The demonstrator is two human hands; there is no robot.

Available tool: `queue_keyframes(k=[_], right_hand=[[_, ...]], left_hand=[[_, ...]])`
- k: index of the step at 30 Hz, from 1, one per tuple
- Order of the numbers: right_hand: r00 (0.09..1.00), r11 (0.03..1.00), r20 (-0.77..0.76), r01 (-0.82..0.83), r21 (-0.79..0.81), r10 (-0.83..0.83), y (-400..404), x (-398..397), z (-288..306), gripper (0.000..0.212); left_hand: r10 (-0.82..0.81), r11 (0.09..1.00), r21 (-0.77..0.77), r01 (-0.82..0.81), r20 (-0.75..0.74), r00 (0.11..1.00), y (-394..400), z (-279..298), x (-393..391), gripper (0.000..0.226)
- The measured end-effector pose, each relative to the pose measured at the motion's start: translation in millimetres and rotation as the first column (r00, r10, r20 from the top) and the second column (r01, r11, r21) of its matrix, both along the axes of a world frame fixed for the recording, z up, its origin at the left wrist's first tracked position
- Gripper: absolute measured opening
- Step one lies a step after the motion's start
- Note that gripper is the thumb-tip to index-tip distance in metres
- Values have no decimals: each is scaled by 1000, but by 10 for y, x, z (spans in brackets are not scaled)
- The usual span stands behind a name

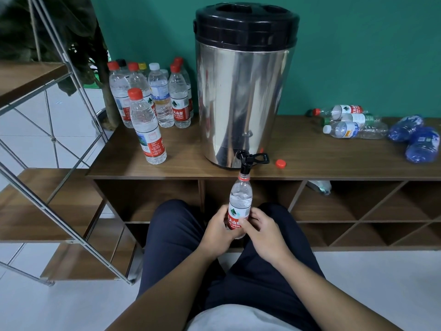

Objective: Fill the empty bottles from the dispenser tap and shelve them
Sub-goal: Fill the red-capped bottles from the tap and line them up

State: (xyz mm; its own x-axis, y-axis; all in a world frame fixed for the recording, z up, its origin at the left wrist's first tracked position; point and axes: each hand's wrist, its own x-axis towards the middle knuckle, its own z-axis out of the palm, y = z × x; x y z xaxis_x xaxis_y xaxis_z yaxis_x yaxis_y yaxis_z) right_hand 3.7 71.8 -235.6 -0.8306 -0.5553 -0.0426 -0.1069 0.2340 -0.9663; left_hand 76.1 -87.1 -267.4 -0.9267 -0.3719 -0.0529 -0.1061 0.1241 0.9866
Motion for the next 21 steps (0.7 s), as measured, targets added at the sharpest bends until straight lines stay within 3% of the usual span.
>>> queue_keyframes(k=[6, 11, 15, 18, 21], right_hand=[[999, 999, 4, 32, -11, -32, -9, -10, 43, 29], [984, 988, -94, 152, -9, -152, -1, -224, 284, 39], [965, 964, -134, 202, -175, -227, -90, -460, 808, 31], [975, 965, -127, 152, -215, -181, -179, -571, 1248, 28], [991, 990, -122, 40, -138, -57, -288, -620, 1431, 23]], left_hand=[[2, 1000, 11, -2, -3, 1000, -3, -19, -3, 65], [12, 1000, 8, -12, 4, 1000, -8, -31, -20, 68], [16, 1000, 19, -16, 14, 1000, -10, -41, -34, 68], [11, 1000, 21, -11, 21, 1000, -15, -35, -33, 69], [10, 1000, 14, -10, 27, 1000, -25, -51, -34, 70]])
